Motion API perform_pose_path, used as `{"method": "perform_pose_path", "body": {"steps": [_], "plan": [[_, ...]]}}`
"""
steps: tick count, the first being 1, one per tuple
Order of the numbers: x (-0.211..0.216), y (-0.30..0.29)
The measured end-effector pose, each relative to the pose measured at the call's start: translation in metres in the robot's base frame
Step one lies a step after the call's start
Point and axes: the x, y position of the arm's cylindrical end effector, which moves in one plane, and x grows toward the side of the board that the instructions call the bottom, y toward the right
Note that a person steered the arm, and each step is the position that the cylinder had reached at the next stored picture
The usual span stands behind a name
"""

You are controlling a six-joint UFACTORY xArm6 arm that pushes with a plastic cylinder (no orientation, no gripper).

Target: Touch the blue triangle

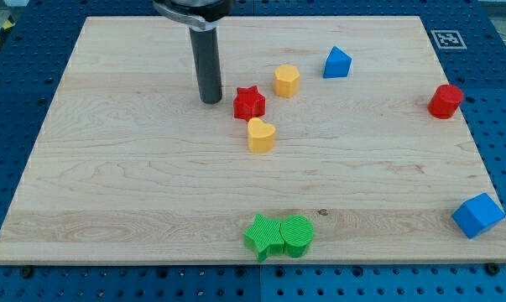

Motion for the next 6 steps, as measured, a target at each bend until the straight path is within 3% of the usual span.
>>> {"method": "perform_pose_path", "body": {"steps": [2,6], "plan": [[-0.052,0.033],[-0.073,0.16]]}}
